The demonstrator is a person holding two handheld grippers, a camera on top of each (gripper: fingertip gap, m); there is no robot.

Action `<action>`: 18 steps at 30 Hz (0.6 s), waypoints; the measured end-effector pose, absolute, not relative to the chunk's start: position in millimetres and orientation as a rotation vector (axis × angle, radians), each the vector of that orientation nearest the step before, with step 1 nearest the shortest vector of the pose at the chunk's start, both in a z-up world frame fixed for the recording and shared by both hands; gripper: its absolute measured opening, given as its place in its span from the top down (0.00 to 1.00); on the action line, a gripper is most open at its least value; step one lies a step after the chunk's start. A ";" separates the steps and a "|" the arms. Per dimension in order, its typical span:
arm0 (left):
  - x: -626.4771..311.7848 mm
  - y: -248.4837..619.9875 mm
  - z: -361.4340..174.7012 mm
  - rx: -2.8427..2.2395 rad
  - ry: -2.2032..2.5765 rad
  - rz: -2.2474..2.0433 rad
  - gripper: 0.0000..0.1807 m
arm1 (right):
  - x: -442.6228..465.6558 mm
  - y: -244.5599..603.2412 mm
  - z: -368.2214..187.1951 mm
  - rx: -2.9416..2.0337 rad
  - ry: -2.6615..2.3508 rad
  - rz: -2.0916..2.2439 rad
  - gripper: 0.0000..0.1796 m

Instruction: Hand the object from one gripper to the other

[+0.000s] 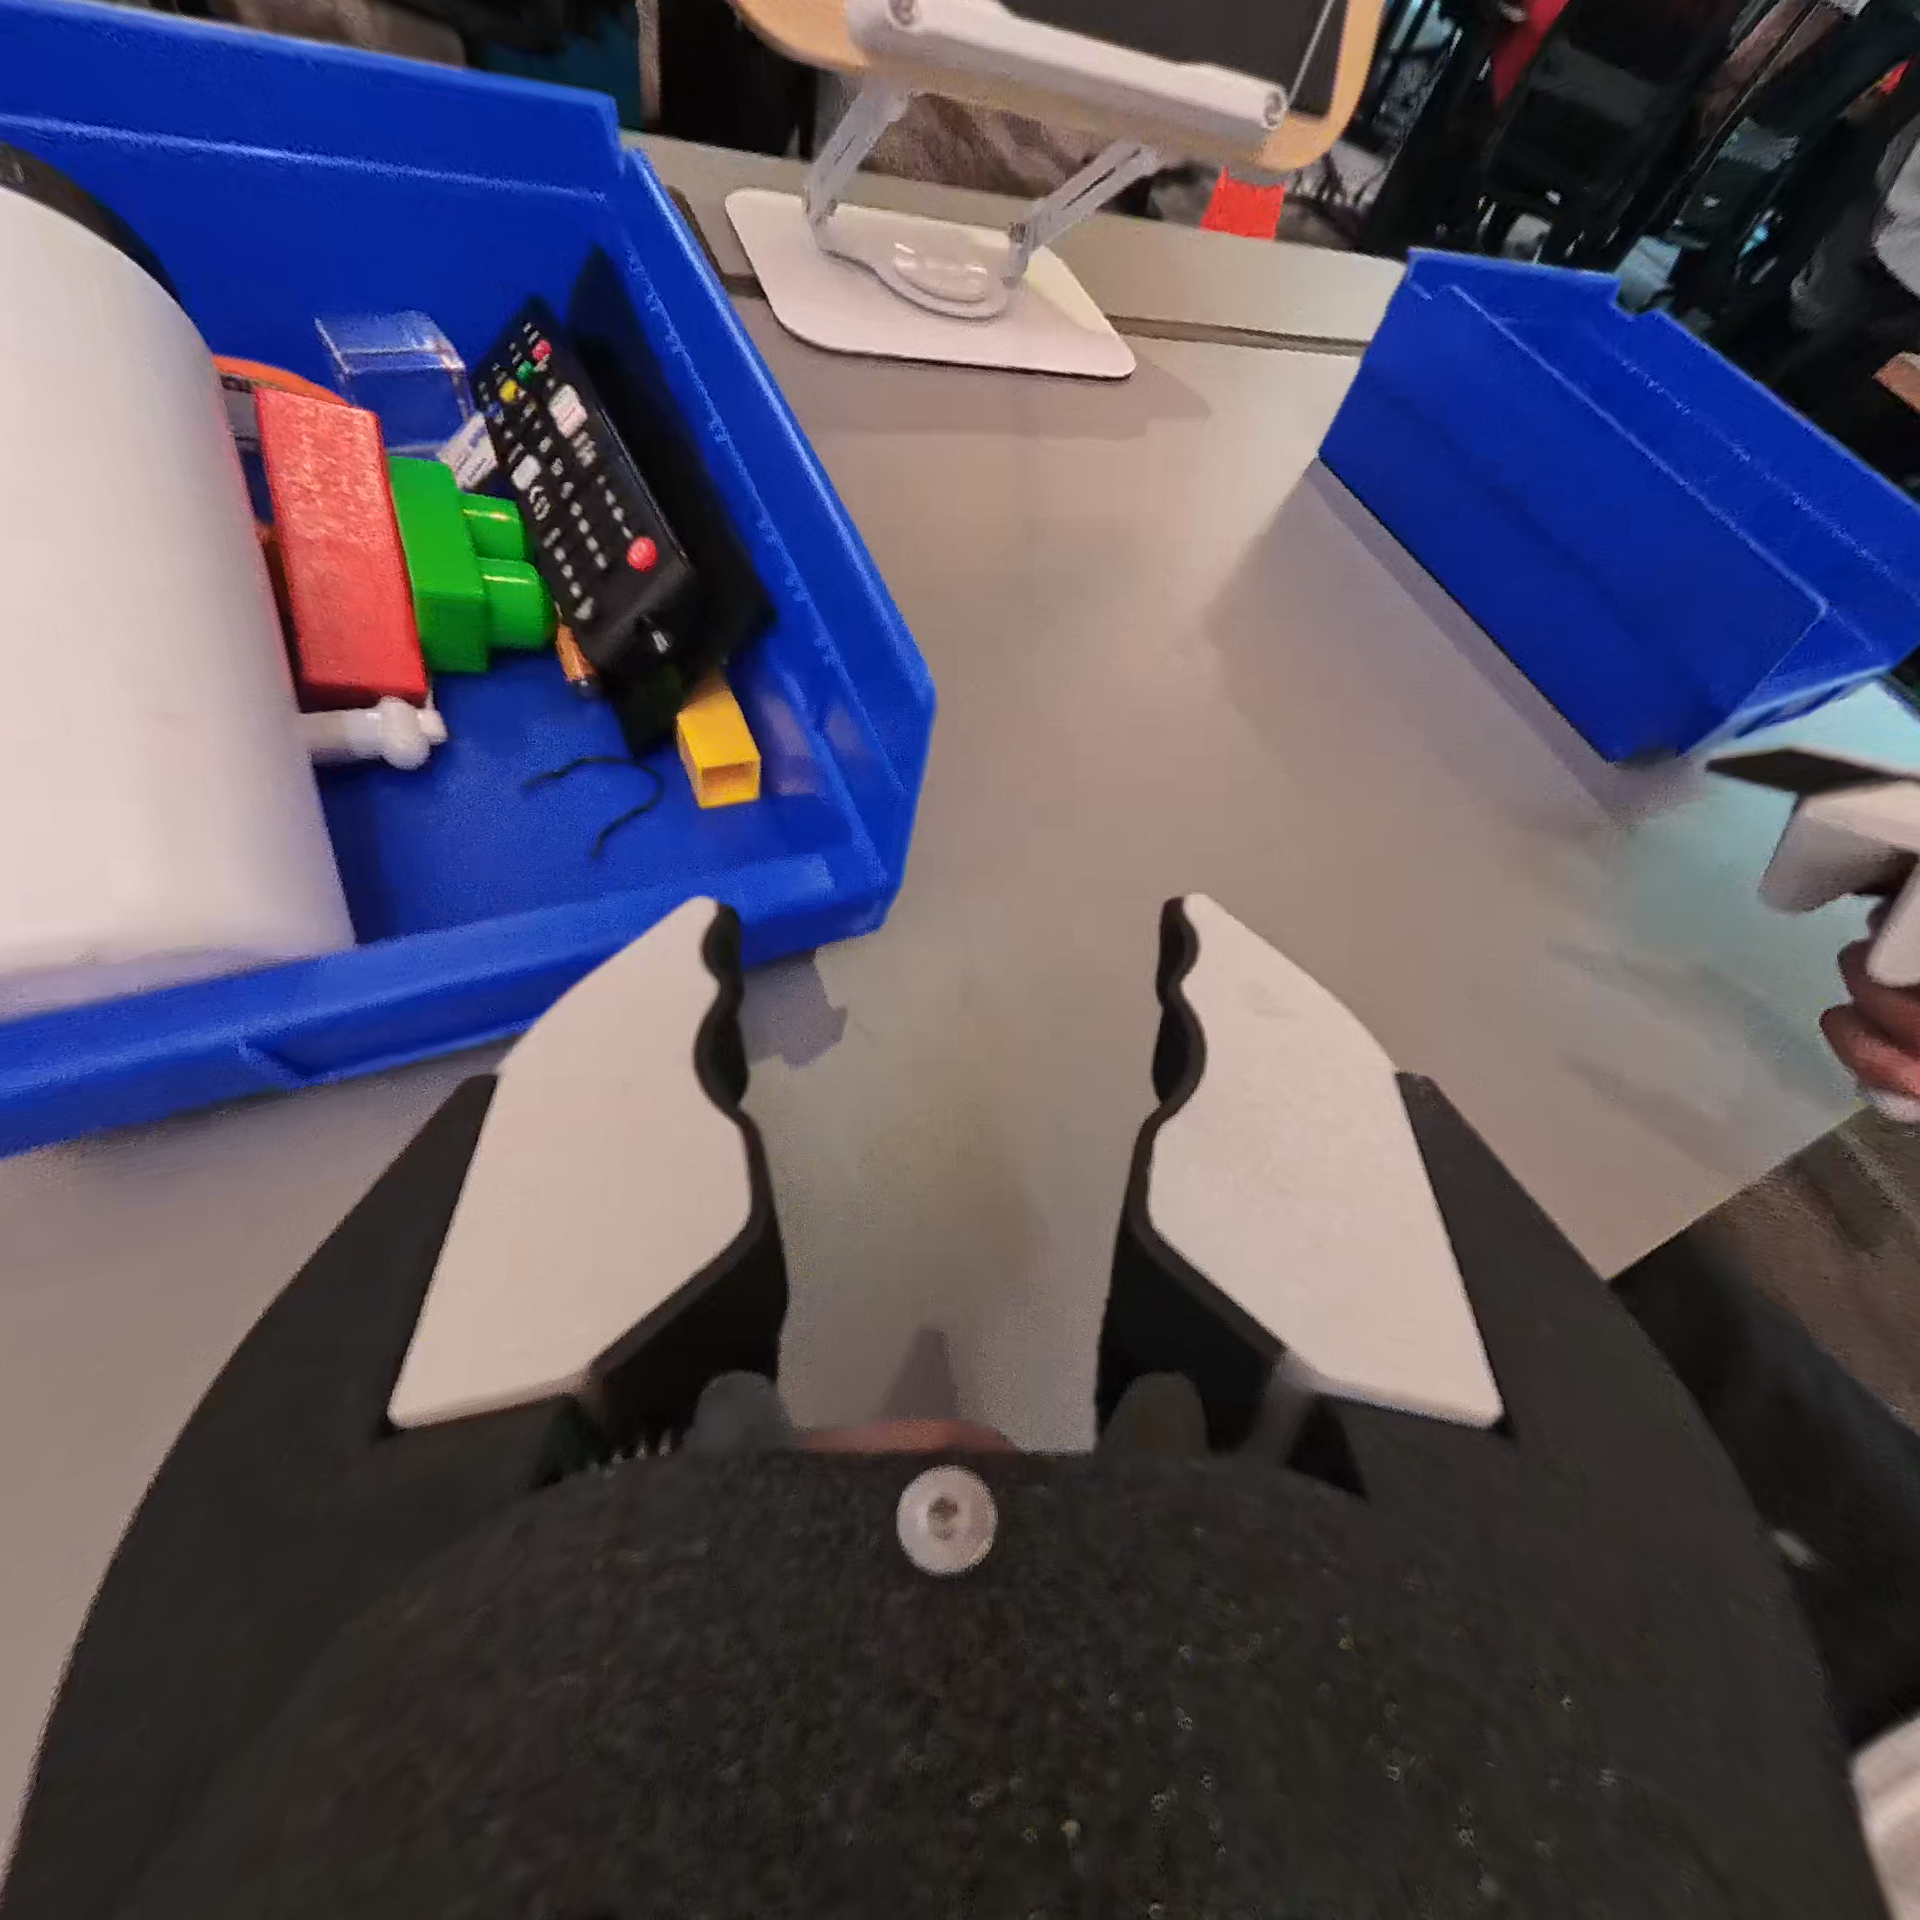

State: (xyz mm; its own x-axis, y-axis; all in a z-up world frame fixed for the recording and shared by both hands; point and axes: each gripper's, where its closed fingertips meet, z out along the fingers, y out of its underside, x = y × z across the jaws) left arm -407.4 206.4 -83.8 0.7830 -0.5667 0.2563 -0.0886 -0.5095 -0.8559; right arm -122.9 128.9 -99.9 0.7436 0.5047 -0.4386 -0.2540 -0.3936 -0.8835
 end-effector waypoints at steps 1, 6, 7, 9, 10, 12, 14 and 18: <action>-408.3 216.0 -78.7 -2.069 0.483 -0.670 0.58 | -124.2 127.4 -97.6 -1.789 -0.191 0.845 0.75; -409.7 285.1 -75.3 -2.269 0.362 -0.786 0.61 | -130.1 128.4 -103.6 -1.813 -0.231 0.829 0.75; -409.7 297.8 -80.9 -2.340 0.311 -0.834 0.63 | -131.8 128.1 -105.0 -1.819 -0.238 0.833 0.75; -405.6 318.7 -92.5 -2.441 0.222 -0.952 0.63 | -135.4 126.4 -107.2 -1.830 -0.247 0.851 0.75; -404.4 327.6 -99.8 -2.479 0.172 -0.991 0.63 | -136.8 125.7 -108.1 -1.835 -0.254 0.856 0.75; -402.3 340.7 -115.6 -2.545 0.100 -1.017 0.62 | -138.7 125.0 -109.6 -1.842 -0.269 0.853 0.75; -404.1 348.7 -132.7 -2.618 0.052 -0.975 0.61 | -140.1 125.2 -111.1 -1.848 -0.279 0.853 0.75; -393.7 357.4 -141.5 -2.635 -0.045 -1.063 0.62 | -144.8 124.5 -114.6 -1.866 -0.286 0.888 0.75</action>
State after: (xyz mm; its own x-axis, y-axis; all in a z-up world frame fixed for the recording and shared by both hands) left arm -393.7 357.4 -141.5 0.7261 -0.0818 0.6827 0.1390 -0.9549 -0.2623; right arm -144.8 124.5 -114.6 0.7015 0.5534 -0.4489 -0.1873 -0.4646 -0.8655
